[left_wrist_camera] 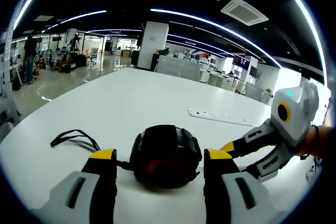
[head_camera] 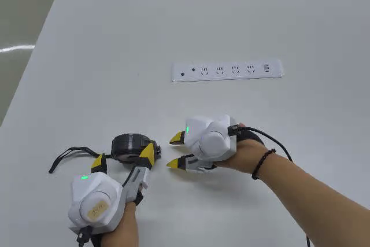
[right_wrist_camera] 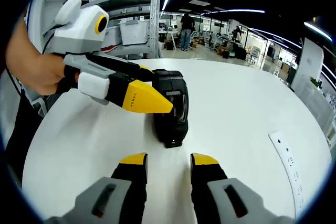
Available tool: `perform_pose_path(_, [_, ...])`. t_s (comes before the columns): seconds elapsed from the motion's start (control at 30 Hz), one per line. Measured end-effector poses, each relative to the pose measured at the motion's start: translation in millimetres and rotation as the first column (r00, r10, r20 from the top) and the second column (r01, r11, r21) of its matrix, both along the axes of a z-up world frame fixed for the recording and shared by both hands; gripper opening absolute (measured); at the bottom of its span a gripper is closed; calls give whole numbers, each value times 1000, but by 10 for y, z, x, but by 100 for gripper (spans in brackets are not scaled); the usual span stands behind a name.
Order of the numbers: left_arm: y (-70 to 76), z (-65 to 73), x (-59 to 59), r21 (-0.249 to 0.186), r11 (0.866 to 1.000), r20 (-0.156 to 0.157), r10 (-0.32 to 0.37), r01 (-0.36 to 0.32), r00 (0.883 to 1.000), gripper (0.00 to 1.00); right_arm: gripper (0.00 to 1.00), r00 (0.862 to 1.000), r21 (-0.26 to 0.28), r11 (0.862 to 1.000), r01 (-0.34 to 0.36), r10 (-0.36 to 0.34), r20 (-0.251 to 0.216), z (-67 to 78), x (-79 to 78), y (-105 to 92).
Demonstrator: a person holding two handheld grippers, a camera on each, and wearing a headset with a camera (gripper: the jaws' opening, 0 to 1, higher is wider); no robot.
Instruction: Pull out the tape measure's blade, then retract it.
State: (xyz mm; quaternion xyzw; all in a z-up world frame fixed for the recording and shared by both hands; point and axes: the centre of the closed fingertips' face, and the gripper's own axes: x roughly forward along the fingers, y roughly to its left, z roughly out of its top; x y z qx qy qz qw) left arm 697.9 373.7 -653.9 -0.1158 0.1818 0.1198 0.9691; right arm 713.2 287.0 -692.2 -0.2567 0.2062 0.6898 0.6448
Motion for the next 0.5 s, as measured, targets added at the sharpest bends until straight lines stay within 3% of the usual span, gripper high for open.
perform_pose_path(0.13, [-19, 76, -40, 40, 995, 1, -88, 88, 996, 66, 38, 995, 31, 995, 91, -90, -31, 120, -37, -38])
perform_pose_path(0.23, [-50, 149, -107, 81, 984, -1, -162, 162, 987, 67, 45, 992, 41, 991, 124, -122, -38, 186, -98, -90])
perform_pose_path(0.33, [-114, 231, -219, 48, 976, 14, -215, 214, 976, 70, 48, 984, 57, 984, 171, -168, -57, 278, -156, -163])
perform_pose_path(0.37, [-169, 262, -281, 33, 966, 11, -256, 255, 967, 72, 49, 980, 62, 979, 193, -189, -69, 325, -190, -203])
perform_pose_path(0.43, [-158, 338, -374, 66, 957, 9, -285, 284, 958, 73, 49, 973, 80, 972, 219, -213, -85, 397, -245, -247])
perform_pose_path(0.5, [-172, 455, -488, 64, 945, 25, -323, 321, 946, 72, 50, 963, 93, 962, 257, -247, -106, 485, -326, -314])
